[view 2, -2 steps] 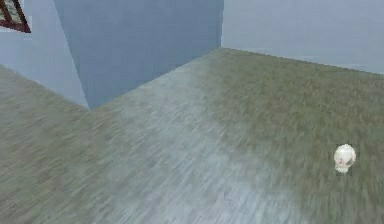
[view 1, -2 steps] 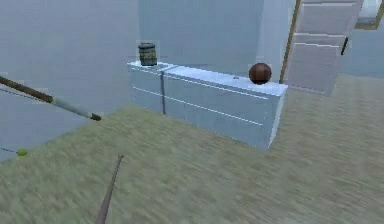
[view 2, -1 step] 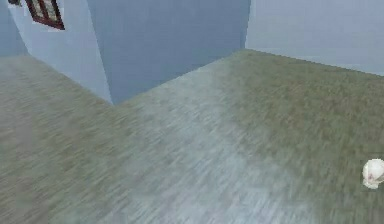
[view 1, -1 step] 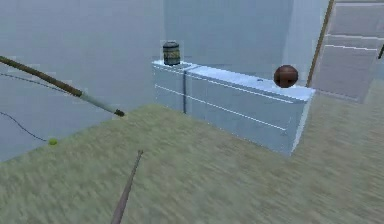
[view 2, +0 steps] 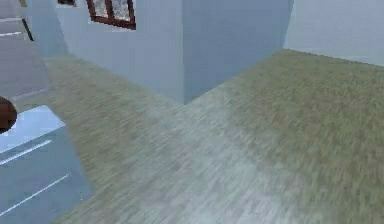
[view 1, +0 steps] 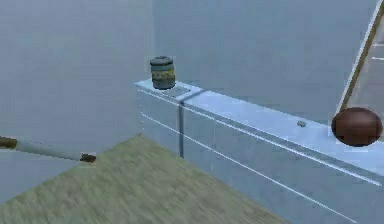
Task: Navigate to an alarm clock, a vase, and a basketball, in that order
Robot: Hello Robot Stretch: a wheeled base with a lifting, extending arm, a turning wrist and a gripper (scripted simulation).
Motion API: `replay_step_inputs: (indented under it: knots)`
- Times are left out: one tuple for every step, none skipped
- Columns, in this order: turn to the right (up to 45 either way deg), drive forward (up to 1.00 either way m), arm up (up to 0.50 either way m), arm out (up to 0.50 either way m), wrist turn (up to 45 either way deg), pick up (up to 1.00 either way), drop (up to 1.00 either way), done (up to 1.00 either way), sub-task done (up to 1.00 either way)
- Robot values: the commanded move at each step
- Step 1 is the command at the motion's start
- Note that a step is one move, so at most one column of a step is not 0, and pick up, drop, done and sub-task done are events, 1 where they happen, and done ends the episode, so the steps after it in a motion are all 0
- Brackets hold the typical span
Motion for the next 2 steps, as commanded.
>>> replay_step_inputs:
  knots:
    - [0.0,1.0,0.0,0.0,0.0,0.0,0.0,0.0,0.0]
    - [-15.0,0.0,0.0,0.0,0.0,0.0,0.0,0.0,0.0]
